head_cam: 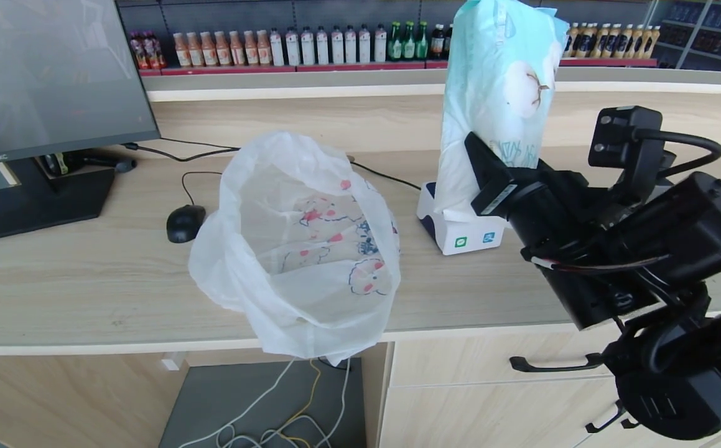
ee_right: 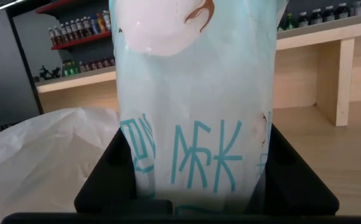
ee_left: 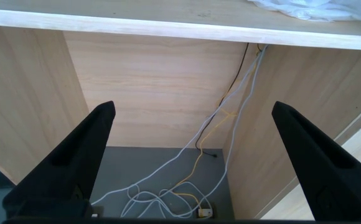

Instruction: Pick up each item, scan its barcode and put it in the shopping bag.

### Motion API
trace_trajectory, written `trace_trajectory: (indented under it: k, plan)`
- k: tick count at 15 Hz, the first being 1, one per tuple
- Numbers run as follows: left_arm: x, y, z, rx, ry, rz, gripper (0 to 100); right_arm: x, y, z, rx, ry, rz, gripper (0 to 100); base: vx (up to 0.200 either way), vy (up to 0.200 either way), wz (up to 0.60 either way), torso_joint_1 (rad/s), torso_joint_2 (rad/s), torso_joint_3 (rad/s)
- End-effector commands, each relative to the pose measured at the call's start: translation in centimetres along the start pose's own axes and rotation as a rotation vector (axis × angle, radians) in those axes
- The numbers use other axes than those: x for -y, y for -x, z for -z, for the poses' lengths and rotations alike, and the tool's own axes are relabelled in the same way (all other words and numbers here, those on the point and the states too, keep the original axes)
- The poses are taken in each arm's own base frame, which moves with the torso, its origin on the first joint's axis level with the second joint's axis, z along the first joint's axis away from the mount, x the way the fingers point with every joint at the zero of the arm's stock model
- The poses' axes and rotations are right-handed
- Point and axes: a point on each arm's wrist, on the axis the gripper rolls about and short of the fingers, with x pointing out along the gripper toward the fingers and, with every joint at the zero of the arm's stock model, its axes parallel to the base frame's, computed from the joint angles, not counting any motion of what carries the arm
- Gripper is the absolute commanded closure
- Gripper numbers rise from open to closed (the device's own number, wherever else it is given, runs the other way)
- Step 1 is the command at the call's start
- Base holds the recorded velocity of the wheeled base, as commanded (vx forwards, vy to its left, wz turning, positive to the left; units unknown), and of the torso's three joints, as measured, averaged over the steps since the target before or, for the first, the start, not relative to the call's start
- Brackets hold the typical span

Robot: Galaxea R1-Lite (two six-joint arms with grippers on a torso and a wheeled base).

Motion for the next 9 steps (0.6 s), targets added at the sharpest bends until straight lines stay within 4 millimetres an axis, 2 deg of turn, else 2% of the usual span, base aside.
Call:
trace_trajectory:
  k: [1,9]
  plan:
    - [0.0,0.0,0.0,0.000,0.000,-0.001,0,0.1,1.1,-1.8,0.023,-0.016,-0.010,100,0.000,0.000,0.00,0.000,0.00,0.000]
    - [0.0,0.0,0.0,0.000,-0.001,-0.001,0,-0.8,2.2,-1.8,-0.001,-0.030,-0.048,100,0.000,0.000,0.00,0.000,0.00,0.000]
